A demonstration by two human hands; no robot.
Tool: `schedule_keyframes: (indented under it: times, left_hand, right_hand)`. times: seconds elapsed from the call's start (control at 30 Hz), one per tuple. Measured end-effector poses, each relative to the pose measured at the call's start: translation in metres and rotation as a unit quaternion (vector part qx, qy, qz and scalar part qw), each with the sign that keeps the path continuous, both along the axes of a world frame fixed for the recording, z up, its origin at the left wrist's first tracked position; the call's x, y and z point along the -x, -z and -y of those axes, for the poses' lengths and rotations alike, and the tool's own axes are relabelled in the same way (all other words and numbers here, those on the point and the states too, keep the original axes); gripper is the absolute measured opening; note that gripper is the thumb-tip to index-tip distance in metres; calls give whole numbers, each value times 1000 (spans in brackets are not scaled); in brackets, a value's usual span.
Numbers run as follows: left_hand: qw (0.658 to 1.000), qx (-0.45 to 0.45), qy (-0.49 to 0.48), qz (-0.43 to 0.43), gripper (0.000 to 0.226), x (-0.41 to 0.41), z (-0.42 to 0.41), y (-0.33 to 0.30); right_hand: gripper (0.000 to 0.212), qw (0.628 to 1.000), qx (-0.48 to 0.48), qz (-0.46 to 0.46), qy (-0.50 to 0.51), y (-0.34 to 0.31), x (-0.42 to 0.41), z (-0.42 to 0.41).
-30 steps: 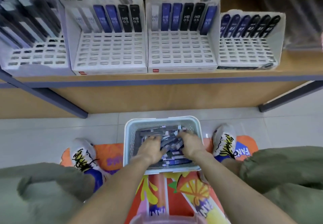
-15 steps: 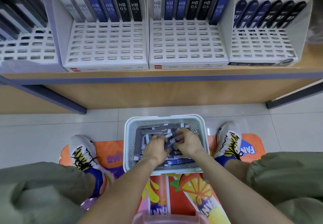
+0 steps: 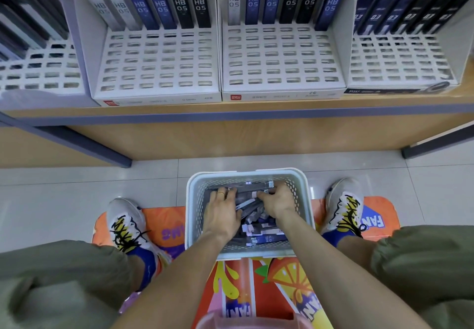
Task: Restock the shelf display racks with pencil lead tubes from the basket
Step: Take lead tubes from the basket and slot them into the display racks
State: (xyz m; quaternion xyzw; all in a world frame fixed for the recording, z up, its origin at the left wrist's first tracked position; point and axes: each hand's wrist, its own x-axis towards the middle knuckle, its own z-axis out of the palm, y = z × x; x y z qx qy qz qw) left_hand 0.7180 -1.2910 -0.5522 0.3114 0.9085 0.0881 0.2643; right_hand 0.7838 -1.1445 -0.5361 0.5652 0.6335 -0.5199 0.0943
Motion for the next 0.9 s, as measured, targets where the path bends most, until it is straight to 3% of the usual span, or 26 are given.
schedule_keyframes:
  times: [0.3,0.6,0.9]
  left_hand:
    - [999,-31,20,-12,50,5,4,1]
    - [998,-55,6,36,65,3,-3,-1]
    - [992,-99,-25,68,22,10,-3,-4]
  right_hand:
    - [17,1000,-7,-22,11,-9,0,-5]
    - [8,983,128,-84,99,-20,8,4]
    - [21,973,161,-154,58,-24,5,5]
